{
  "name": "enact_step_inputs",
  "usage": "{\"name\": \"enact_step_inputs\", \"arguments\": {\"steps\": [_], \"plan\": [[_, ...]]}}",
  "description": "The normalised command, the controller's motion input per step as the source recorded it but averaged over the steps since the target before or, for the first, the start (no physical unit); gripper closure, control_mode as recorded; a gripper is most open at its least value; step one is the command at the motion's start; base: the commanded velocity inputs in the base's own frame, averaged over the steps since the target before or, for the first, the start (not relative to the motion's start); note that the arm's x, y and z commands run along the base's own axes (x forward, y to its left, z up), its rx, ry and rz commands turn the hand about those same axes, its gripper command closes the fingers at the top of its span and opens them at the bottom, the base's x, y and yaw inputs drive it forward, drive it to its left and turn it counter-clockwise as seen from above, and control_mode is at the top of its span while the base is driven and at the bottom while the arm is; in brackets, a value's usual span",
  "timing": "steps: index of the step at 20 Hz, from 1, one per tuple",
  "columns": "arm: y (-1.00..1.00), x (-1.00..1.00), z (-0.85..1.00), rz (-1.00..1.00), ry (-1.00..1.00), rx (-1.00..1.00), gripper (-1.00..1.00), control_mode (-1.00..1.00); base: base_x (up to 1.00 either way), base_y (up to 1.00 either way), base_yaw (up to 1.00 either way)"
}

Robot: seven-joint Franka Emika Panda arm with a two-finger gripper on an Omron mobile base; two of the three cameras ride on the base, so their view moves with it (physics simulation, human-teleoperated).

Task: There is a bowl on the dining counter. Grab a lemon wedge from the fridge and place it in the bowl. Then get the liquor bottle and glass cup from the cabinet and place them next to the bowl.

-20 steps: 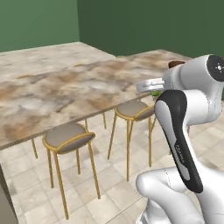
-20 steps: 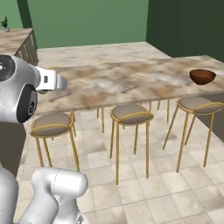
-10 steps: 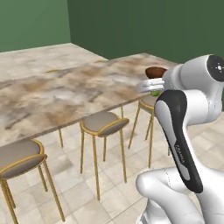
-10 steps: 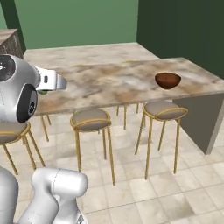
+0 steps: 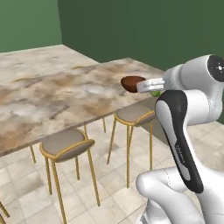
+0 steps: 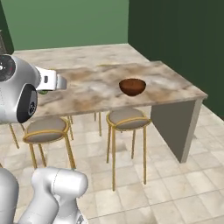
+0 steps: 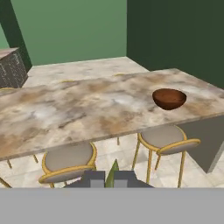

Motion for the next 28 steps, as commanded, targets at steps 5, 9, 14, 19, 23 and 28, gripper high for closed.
{"name": "enact_step_inputs", "arguments": {"steps": [5, 9, 14, 19, 23, 28], "plan": [[0.00, 0.00, 0.00, 0.00, 0.00, 0.00, 1.00, 1.00, 1.00, -1.00, 0.07], [0.00, 0.00, 0.00, 0.00, 0.00, 0.00, 1.00, 1.00, 1.00, -1.00, 0.20], [0.00, 0.00, 0.00, 0.00, 0.00, 0.00, 1.00, 1.00, 0.95, -0.95, 0.29], [0.00, 0.00, 0.00, 0.00, 0.00, 0.00, 1.00, 1.00, 0.84, -0.71, 0.31], [0.00, 0.00, 0.00, 0.00, 0.00, 0.00, 1.00, 1.00, 0.76, -0.12, 0.20], [0.03, 0.27, -0.23, 0.08, 0.07, 0.00, 1.00, -1.00, 0.23, 0.00, 0.06]]}}
